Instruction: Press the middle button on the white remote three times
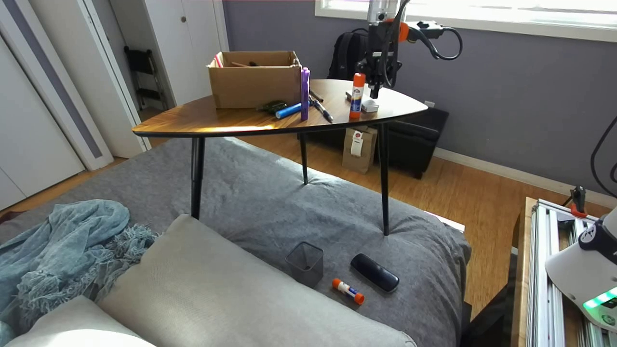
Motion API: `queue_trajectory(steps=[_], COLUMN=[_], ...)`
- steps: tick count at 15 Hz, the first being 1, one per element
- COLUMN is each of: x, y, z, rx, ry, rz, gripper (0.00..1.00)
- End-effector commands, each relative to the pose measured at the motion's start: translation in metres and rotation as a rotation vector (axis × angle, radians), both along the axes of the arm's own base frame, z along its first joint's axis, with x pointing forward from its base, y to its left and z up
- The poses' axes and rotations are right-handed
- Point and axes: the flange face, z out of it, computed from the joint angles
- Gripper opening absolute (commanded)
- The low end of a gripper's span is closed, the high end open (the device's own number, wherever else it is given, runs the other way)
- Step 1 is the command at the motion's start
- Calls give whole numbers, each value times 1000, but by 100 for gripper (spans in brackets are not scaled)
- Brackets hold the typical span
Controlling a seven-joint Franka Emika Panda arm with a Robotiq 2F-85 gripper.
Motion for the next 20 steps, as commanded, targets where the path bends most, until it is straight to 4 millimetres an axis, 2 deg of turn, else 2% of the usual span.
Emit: queue_trajectory(steps=[1,12,20], x=[8,15,14], y=[-3,-3,-7], z=[1,-6,-25], rx=[27,59,92], ry=[-14,19,68], rz=[7,14,4], gripper=[0,0,0])
